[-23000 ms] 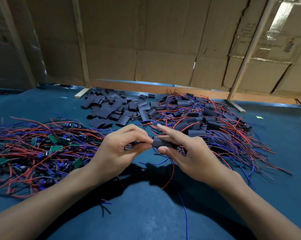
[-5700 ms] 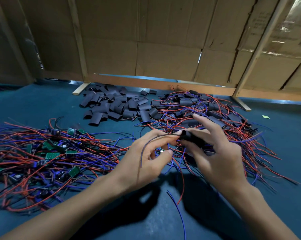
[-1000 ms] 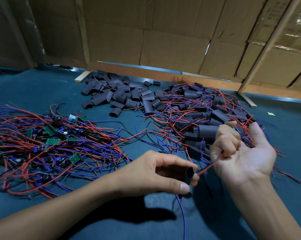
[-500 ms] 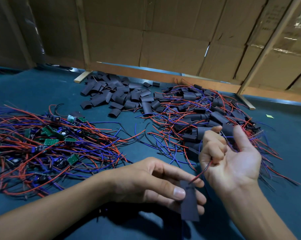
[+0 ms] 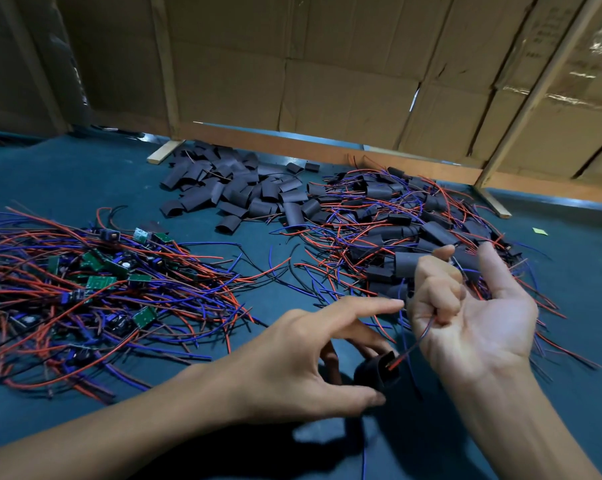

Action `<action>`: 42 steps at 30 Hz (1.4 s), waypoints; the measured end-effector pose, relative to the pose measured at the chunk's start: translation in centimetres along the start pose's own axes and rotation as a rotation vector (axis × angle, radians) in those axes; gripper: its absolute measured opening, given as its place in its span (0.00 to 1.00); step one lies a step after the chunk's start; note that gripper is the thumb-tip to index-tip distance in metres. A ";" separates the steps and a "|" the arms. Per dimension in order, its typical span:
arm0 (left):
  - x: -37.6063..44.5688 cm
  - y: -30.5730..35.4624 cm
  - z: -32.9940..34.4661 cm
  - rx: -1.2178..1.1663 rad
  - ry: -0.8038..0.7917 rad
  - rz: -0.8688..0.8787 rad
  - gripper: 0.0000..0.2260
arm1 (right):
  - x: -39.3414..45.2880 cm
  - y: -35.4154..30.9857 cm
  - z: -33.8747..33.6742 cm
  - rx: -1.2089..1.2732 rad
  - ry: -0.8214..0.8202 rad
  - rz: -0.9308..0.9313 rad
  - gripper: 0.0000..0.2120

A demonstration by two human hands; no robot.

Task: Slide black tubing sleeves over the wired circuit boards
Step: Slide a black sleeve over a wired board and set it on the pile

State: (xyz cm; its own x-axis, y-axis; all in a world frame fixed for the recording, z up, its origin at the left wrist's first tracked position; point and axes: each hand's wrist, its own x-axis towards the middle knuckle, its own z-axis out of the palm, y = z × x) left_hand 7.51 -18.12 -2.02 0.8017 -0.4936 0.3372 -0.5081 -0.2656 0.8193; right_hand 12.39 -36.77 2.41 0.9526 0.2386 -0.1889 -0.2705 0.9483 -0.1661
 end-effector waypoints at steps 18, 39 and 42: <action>0.5 0.0 -0.9 -0.507 0.043 -0.233 0.35 | -0.2 0.9 0.2 -0.500 -0.231 -0.223 0.17; 0.7 -1.8 -3.2 0.518 0.518 0.220 0.31 | 1.1 3.9 -2.6 -1.022 -0.230 -0.319 0.08; 0.8 -1.8 -3.4 0.485 0.534 0.218 0.32 | 1.3 3.7 -2.8 -1.099 -0.227 -0.361 0.12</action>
State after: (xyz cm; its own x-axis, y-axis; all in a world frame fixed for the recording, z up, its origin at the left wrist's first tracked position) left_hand 10.13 -15.27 -1.65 0.6480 -0.1407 0.7485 -0.6554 -0.6037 0.4539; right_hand 12.23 -33.55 -1.12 0.9715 0.1305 0.1980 0.1506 0.3053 -0.9403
